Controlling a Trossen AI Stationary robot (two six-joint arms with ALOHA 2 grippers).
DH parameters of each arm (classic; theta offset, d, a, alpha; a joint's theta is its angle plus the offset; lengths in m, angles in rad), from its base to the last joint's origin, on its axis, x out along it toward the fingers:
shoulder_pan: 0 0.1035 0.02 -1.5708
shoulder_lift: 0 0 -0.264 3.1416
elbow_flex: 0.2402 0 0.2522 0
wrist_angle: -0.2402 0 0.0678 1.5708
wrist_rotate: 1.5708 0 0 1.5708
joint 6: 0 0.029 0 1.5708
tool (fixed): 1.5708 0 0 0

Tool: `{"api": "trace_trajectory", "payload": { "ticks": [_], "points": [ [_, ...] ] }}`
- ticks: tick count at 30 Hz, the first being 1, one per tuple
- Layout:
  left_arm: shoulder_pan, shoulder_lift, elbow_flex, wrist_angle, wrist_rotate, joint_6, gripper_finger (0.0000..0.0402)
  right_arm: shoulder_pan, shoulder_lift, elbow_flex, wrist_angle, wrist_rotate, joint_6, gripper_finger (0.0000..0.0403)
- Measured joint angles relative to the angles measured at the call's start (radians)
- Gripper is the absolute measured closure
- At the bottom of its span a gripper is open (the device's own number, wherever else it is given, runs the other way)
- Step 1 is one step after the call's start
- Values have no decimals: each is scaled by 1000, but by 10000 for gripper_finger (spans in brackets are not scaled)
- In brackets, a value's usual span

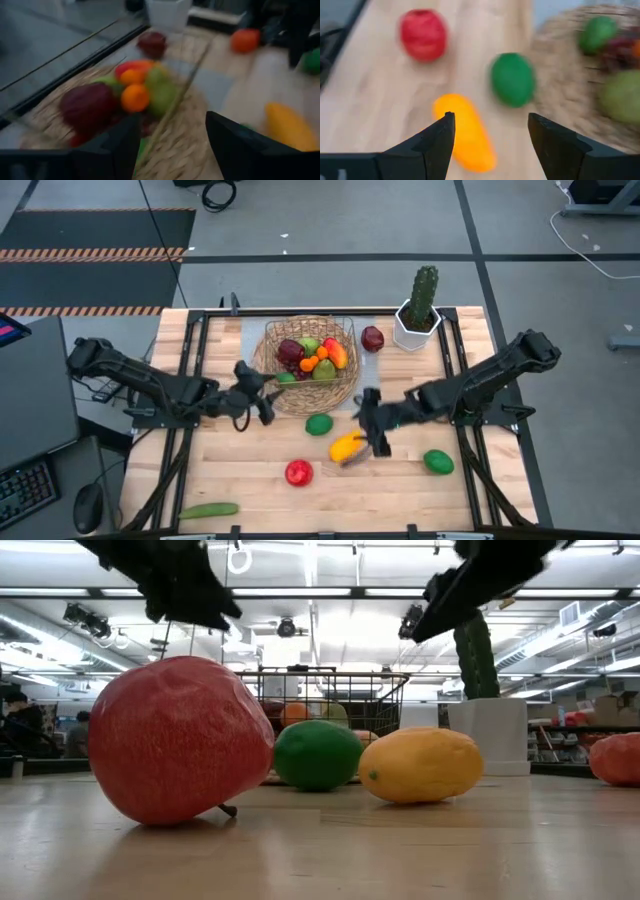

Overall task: Build produce basket
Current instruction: Put the yellow mango into the gold wire basket

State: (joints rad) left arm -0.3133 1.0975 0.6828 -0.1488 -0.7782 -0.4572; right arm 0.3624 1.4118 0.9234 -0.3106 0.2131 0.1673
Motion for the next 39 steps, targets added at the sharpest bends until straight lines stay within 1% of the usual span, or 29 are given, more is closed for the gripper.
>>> {"api": "trace_trajectory", "payload": {
  "ticks": [2,4,7,10,14,16,22,24,26,29,35,39],
  "points": [
    [-21,0,-35,100,-13,34,176,40,40,0,21,6,17,148],
    [-35,0,-60,160,-20,46,178,64,89,0,43,21,30,149],
    [-64,0,-99,201,-31,13,182,81,170,0,60,36,41,146],
    [-89,1,-124,226,-64,-1,182,86,239,0,66,32,40,135],
    [-124,2,-146,274,-90,0,182,87,288,6,103,45,46,107],
    [-138,2,-146,301,-98,26,182,83,300,6,127,49,40,90],
    [-147,2,-147,333,-102,77,184,56,319,7,182,50,33,32],
    [-148,1,-147,352,-102,81,184,52,332,7,236,31,33,16],
    [-148,1,-147,354,-102,84,186,48,352,8,305,-19,39,7],
    [-149,1,-147,365,-102,87,188,50,403,9,411,-71,42,5],
    [-152,1,-147,369,-101,87,190,51,494,21,402,-77,50,6],
    [-153,1,-147,370,-101,88,193,49,516,25,437,-75,55,12]
  ]
}}
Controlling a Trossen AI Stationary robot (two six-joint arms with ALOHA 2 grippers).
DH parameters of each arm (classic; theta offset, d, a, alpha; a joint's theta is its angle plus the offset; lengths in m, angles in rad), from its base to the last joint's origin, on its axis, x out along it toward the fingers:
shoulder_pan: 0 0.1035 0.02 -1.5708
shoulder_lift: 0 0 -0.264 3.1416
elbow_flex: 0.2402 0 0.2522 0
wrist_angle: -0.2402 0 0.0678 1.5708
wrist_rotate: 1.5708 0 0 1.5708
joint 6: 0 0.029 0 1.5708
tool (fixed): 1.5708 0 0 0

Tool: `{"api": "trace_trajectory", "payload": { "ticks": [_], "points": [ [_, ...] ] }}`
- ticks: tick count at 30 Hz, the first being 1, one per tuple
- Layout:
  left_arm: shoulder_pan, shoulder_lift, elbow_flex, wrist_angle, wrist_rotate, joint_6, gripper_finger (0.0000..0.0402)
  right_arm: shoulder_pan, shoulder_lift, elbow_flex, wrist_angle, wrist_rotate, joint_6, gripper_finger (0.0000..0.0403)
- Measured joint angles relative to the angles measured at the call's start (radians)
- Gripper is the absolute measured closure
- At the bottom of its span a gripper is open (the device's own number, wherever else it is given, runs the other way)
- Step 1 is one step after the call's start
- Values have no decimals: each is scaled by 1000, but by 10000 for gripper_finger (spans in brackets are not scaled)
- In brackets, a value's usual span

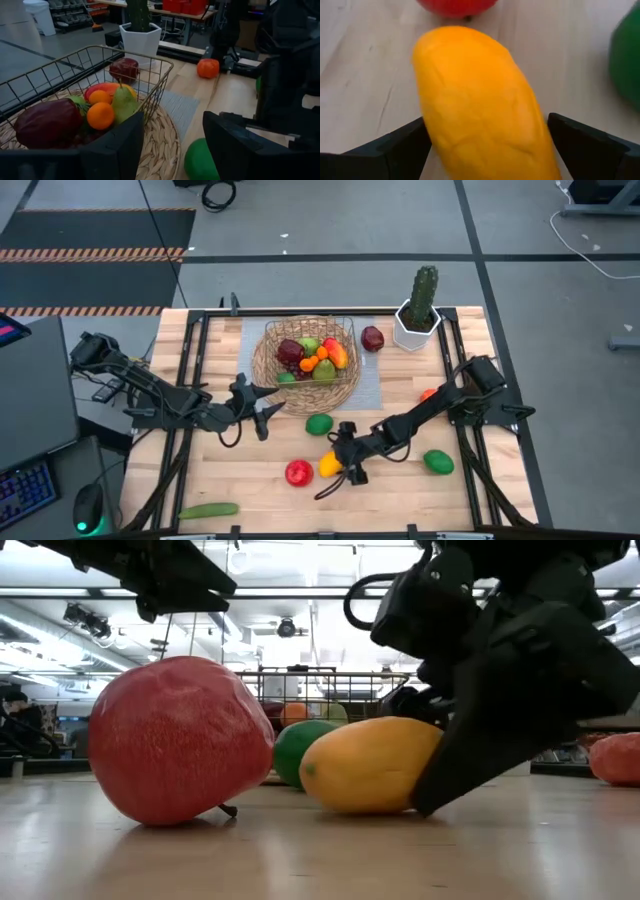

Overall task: Build produce basket
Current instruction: Put the yellow mango into the gold wire basket

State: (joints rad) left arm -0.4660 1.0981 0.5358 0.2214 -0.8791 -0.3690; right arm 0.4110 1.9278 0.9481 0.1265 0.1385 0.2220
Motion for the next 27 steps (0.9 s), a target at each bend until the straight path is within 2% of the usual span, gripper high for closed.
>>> {"api": "trace_trajectory", "payload": {
  "ticks": [7,16,19,23,27],
  "points": [
    [0,0,0,11,1,14,193,0,-40,0,44,34,15,52],
    [-10,0,0,21,2,21,198,1,-207,0,15,67,4,115],
    [-10,0,0,22,2,21,200,1,-236,0,-4,49,-9,133],
    [-10,0,0,23,2,18,198,16,-220,0,-19,17,19,134],
    [-10,0,0,26,2,20,201,37,-150,-1,-6,14,39,113]
  ]
}}
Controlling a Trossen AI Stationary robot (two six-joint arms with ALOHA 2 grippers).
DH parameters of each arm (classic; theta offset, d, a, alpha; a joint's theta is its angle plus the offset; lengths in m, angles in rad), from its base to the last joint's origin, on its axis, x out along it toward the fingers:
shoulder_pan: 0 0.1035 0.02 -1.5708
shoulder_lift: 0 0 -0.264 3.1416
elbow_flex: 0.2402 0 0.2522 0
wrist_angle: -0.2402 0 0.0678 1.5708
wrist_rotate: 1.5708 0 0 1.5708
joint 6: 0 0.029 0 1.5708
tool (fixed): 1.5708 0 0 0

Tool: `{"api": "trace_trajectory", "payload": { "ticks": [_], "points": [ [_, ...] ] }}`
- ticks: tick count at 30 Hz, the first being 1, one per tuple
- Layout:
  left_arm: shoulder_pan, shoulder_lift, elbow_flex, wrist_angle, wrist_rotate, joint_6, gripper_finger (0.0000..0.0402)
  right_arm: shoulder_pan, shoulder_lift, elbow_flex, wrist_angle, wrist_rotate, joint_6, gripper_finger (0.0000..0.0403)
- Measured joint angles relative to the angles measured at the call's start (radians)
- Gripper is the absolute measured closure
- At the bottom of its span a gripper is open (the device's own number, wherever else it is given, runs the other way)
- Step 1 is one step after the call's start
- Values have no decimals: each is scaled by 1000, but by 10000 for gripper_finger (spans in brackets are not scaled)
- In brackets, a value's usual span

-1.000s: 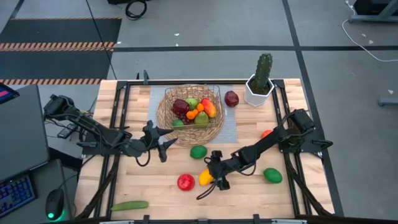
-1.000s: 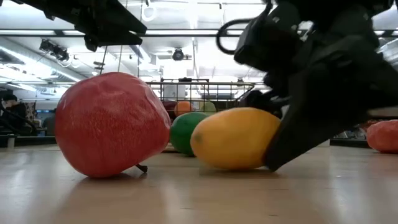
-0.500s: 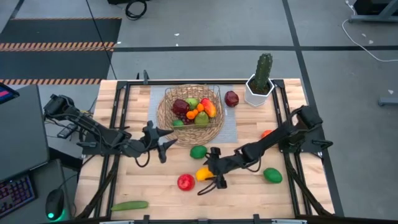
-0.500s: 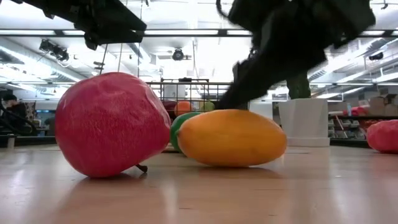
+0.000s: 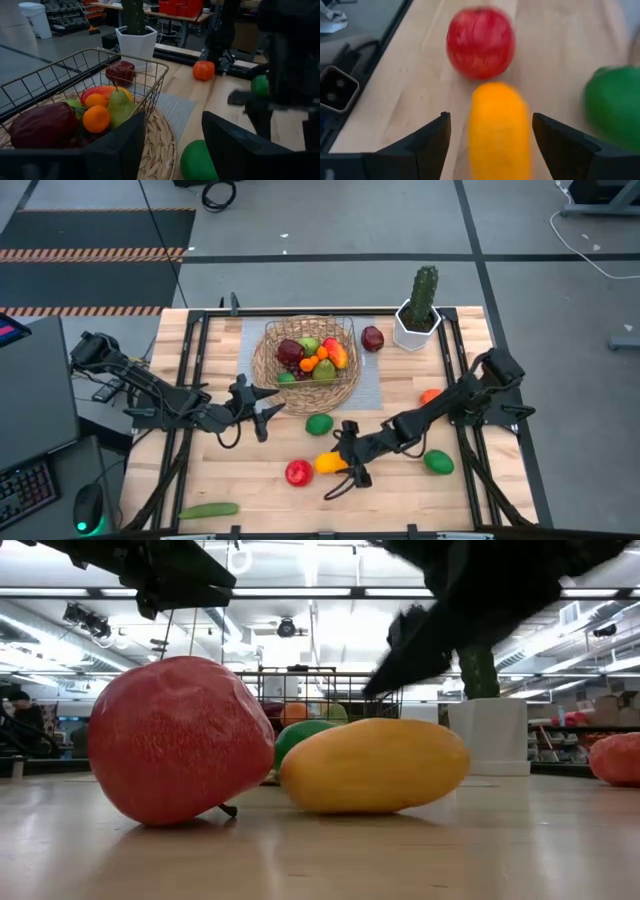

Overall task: Build produce basket
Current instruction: Put the yellow mango into the gold wire basket

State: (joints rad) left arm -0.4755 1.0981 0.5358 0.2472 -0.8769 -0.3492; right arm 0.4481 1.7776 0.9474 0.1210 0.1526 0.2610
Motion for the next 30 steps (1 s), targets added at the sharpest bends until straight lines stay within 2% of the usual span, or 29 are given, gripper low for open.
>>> {"api": "trace_trajectory", "payload": {
  "ticks": [8,14,21,30],
  "points": [
    [0,0,0,5,3,2,203,9,145,-1,143,15,34,67],
    [0,0,0,5,9,2,209,6,170,0,153,11,34,66],
    [0,0,0,4,10,3,209,6,159,0,173,64,32,95],
    [0,0,0,4,10,3,208,6,160,0,171,73,18,181]
  ]
}}
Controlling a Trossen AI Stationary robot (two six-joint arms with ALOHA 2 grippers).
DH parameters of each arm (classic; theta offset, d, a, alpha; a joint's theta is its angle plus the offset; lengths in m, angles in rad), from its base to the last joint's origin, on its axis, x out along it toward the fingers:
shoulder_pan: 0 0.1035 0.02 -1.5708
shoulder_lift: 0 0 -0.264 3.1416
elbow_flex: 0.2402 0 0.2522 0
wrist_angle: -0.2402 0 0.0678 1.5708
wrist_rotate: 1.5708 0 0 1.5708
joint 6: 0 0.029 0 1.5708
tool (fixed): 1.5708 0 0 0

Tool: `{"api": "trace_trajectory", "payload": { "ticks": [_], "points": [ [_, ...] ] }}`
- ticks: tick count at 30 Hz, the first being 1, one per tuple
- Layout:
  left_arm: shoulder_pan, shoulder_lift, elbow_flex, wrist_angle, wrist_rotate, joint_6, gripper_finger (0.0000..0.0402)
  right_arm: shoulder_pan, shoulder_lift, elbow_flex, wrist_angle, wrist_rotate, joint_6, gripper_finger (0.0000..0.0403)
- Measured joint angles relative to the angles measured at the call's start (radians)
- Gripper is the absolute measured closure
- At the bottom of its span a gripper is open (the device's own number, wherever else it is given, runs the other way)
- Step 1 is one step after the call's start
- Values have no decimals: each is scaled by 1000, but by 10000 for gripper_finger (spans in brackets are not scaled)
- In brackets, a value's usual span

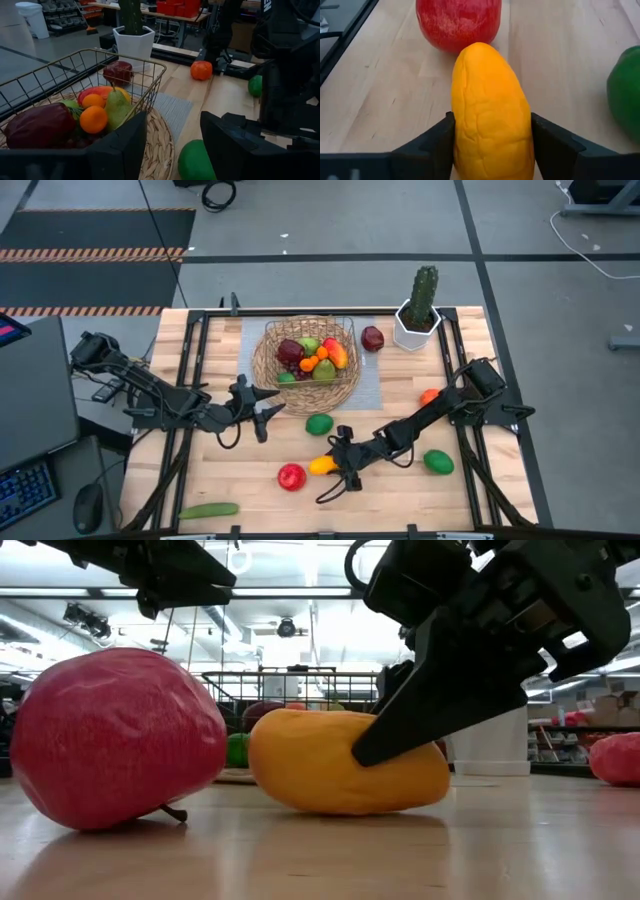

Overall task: Build produce basket
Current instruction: Put the yellow mango into the gold wire basket

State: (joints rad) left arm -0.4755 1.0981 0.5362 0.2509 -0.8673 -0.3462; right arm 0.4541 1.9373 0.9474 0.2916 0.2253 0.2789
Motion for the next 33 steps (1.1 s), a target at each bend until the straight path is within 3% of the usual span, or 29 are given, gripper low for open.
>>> {"api": "trace_trajectory", "payload": {
  "ticks": [7,13,16,22,25,27,33],
  "points": [
    [0,0,0,0,0,0,213,0,-23,0,19,0,-20,184],
    [0,0,0,0,0,2,210,-9,-172,0,19,43,-86,175],
    [0,0,0,0,0,2,211,-19,-283,1,-6,170,-180,175],
    [0,0,0,0,0,-1,216,-95,-485,1,-34,560,-488,175],
    [0,0,0,0,0,-2,214,-164,-554,1,-51,687,-524,175],
    [0,0,0,0,0,-1,214,-215,-587,1,-81,679,-511,175],
    [0,0,0,0,0,0,218,-351,-599,2,-121,501,-403,174]
  ]
}}
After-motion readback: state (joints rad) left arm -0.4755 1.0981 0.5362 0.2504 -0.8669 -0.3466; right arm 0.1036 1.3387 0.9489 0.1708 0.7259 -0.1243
